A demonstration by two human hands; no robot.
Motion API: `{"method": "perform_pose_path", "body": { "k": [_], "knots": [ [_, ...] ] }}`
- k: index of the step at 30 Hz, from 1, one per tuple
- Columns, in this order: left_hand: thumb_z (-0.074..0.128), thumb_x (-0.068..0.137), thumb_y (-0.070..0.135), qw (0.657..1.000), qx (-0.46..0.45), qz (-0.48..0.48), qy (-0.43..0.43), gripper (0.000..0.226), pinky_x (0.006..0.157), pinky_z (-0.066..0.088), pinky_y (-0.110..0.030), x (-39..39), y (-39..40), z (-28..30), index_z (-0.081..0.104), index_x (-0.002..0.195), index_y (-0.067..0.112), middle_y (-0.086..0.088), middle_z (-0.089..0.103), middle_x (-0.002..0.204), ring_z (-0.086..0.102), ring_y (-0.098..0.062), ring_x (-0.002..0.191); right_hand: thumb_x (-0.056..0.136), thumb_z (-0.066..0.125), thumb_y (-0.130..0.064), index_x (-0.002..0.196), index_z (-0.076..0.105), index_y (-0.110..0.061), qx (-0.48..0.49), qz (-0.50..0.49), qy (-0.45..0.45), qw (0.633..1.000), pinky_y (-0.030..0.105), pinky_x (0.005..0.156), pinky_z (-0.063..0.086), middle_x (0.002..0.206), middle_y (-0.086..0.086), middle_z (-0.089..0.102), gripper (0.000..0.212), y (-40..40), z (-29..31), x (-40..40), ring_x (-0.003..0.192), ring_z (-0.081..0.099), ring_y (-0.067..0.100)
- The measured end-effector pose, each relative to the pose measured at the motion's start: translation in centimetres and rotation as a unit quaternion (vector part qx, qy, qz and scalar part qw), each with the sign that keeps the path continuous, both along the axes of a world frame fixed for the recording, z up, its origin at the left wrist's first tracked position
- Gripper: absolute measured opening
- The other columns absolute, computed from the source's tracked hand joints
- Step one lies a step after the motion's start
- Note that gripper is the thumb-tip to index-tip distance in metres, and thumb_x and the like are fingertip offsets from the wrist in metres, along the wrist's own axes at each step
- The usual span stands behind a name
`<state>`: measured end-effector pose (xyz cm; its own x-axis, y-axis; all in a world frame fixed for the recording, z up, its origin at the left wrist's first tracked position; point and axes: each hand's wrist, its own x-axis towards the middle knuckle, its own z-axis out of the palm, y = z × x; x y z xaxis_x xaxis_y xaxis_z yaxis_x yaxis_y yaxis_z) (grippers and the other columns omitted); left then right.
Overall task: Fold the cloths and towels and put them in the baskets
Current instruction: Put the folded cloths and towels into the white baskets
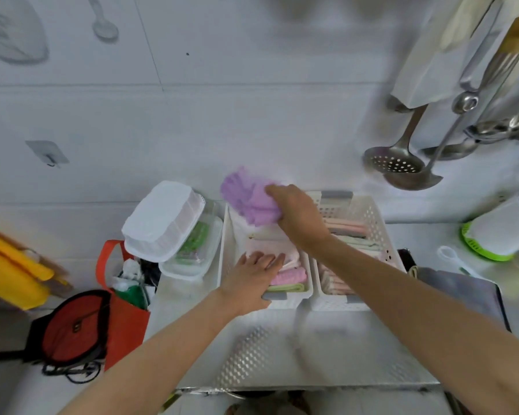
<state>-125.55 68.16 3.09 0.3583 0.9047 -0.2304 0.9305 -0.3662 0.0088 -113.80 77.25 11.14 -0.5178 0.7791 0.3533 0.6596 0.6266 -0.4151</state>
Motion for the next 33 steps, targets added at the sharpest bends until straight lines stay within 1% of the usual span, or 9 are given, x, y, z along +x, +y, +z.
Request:
{"method": "perform_pose_path", "body": {
  "k": [3,5,8,11,14,17,24,30,33],
  "knots": [
    [0.065,0.081,0.039,1.000,0.022,0.018,-0.011,0.094,0.113,0.024,-0.043,-0.5,-0.6,-0.3,0.007,0.153,0.019,-0.003,0.025,0.152,0.025,-0.026,0.139,0.089,0.049,-0.002,0.115,0.062,-0.006,-0.108,0.050,-0.138,0.983,0.038,0.092,0.041,0.107,0.015,0.066,0.030,0.3,-3.2,-0.6,0.101,0.060,0.030],
    [0.064,0.081,0.039,0.999,0.024,0.023,-0.022,0.092,0.113,0.024,-0.040,-0.6,-1.0,0.1,0.009,0.153,0.021,-0.001,0.020,0.156,0.021,-0.024,0.141,0.091,0.046,-0.005,0.092,0.065,-0.010,-0.163,0.045,-0.157,0.973,0.040,0.088,0.046,0.092,0.010,0.067,0.020,0.2,-4.5,-0.7,0.089,0.060,0.023],
    [0.064,0.083,0.044,0.995,-0.016,0.017,-0.097,0.083,0.113,0.025,-0.032,-1.1,-1.4,1.9,0.021,0.151,0.025,0.004,0.024,0.156,0.022,-0.017,0.142,0.092,0.044,-0.008,0.091,0.067,-0.007,-0.171,0.027,-0.170,0.970,0.027,0.082,0.042,0.095,0.010,0.069,0.023,0.1,-5.4,-1.0,0.093,0.061,0.023],
    [0.059,0.086,0.049,0.965,-0.043,0.064,-0.251,0.039,0.094,0.046,-0.028,-3.9,-1.3,5.3,0.064,0.118,0.028,0.008,0.065,0.119,0.058,-0.012,0.110,0.093,0.048,-0.012,0.099,0.068,-0.004,-0.183,0.016,-0.136,0.974,0.029,0.088,0.040,0.104,0.013,0.068,0.023,0.0,-5.4,-1.0,0.101,0.060,0.027],
    [0.056,0.090,0.033,0.907,0.091,0.176,-0.371,0.022,0.084,0.051,-0.034,-7.4,0.7,7.2,0.071,0.099,0.020,0.004,0.072,0.096,0.066,-0.015,0.088,0.093,0.048,-0.012,0.101,0.069,-0.005,-0.182,0.010,-0.132,0.974,0.032,0.088,0.045,0.103,0.012,0.069,0.023,-0.5,-5.1,-1.3,0.099,0.062,0.027],
    [0.052,0.096,0.017,0.907,0.148,0.236,-0.317,0.026,0.095,0.042,-0.029,-8.9,3.9,6.6,0.064,0.118,0.012,-0.006,0.065,0.121,0.060,-0.022,0.110,0.093,0.044,-0.010,0.101,0.068,-0.003,-0.163,-0.003,-0.157,0.974,0.031,0.086,0.045,0.104,0.012,0.067,0.026,-1.2,-5.0,-2.2,0.100,0.062,0.027],
    [0.038,0.101,0.013,0.951,0.064,0.140,-0.269,0.033,0.101,0.034,-0.030,-9.0,8.7,4.9,0.062,0.123,0.005,-0.012,0.057,0.133,0.052,-0.027,0.123,0.091,0.047,-0.012,0.116,0.061,-0.007,-0.102,0.011,-0.251,0.962,0.037,0.089,0.041,0.125,0.012,0.051,0.028,-1.8,-5.6,-3.1,0.107,0.056,0.030],
    [0.022,0.105,0.025,0.997,0.002,0.015,-0.070,0.045,0.119,0.003,-0.031,-9.9,11.1,3.3,0.027,0.149,0.018,-0.003,0.012,0.160,0.005,-0.025,0.148,0.092,0.048,-0.031,0.133,0.052,-0.016,-0.078,0.072,-0.332,0.937,0.046,0.118,-0.009,0.160,0.007,0.003,0.044,-1.3,-6.2,-3.1,0.147,-0.008,0.030],
    [0.019,0.105,0.030,1.000,0.010,0.003,-0.012,0.047,0.119,0.007,-0.036,-9.8,12.1,3.0,0.025,0.150,0.023,-0.001,0.009,0.160,0.005,-0.024,0.148,0.098,0.039,-0.039,0.152,0.017,-0.022,-0.183,0.061,-0.351,0.916,0.053,0.117,-0.005,0.160,0.006,-0.007,0.061,-1.0,-6.0,-3.5,0.146,-0.012,0.032]
  ]
}}
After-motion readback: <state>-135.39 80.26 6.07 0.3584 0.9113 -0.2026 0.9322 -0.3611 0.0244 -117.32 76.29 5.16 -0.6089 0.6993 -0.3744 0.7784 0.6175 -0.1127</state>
